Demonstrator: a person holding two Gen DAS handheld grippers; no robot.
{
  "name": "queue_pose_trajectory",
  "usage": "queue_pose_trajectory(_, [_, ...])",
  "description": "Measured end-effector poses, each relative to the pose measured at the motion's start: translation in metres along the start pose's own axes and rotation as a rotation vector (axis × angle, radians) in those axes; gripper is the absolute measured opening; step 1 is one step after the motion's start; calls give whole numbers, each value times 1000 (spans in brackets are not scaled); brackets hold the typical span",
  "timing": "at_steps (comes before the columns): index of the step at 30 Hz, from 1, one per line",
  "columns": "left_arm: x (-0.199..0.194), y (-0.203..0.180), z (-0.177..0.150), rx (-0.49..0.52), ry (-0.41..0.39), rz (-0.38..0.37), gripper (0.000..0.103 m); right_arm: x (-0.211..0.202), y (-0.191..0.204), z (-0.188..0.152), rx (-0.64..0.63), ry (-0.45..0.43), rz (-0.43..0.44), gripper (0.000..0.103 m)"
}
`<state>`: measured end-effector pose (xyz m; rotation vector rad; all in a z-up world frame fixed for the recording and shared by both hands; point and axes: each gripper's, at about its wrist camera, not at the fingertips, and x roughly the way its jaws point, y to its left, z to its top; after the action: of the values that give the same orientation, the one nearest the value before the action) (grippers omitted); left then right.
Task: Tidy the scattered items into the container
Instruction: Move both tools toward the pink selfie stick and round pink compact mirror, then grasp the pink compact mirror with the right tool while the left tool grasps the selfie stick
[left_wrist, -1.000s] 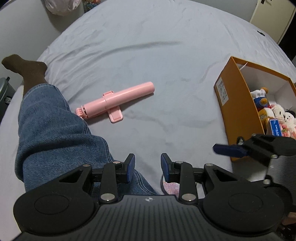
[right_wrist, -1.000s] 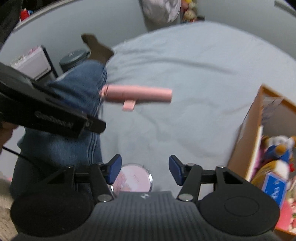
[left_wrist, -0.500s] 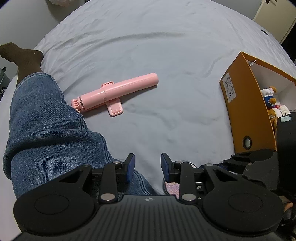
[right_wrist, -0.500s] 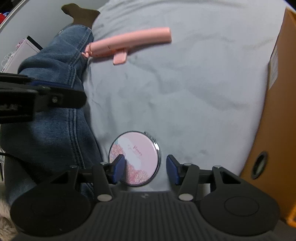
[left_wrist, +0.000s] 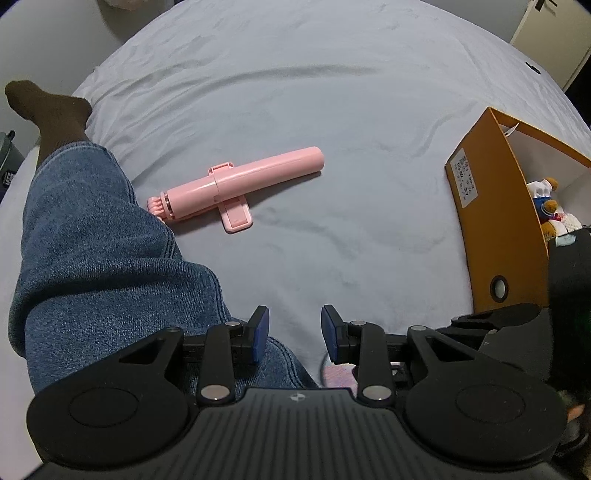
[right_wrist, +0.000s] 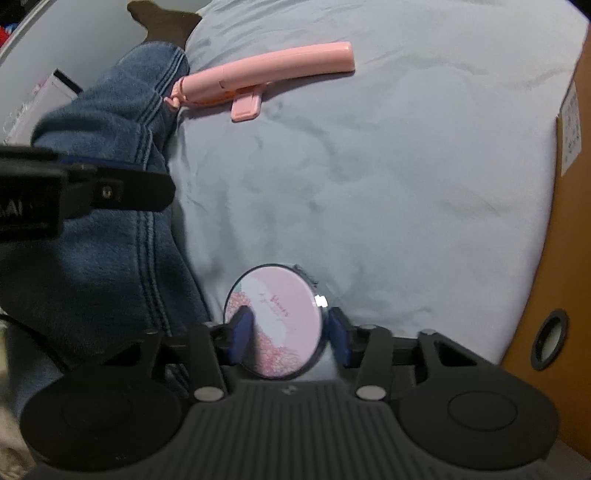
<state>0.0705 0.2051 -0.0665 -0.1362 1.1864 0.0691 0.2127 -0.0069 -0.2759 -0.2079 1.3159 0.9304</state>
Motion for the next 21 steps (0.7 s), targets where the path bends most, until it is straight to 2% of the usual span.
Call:
queue_pose_trajectory(2, [-2,-2,0,5,-5,2,36,-6,-3,1,36,4,44,28])
queue_pose_trajectory(6, [-5,-3,0,10,-14,8,36,-20,6,0,3,-24,60,19])
queue_pose_trajectory(9, [-7,-4,1,11,-17,14,36,-25,14,0,-15,-35,104,17])
queue_pose_trajectory(12, [-7,-5,1,18,-20,21,36,-19,21,0,-29,-10,139,17])
queue_pose_trajectory(18, [-10,-1,4,58,-60,30,37,-22,19,4,-22,-21,110,15])
queue_pose_trajectory(21, [-11,-1,11,127,-95,40,38,-37,14,12,-52,-61,42,15])
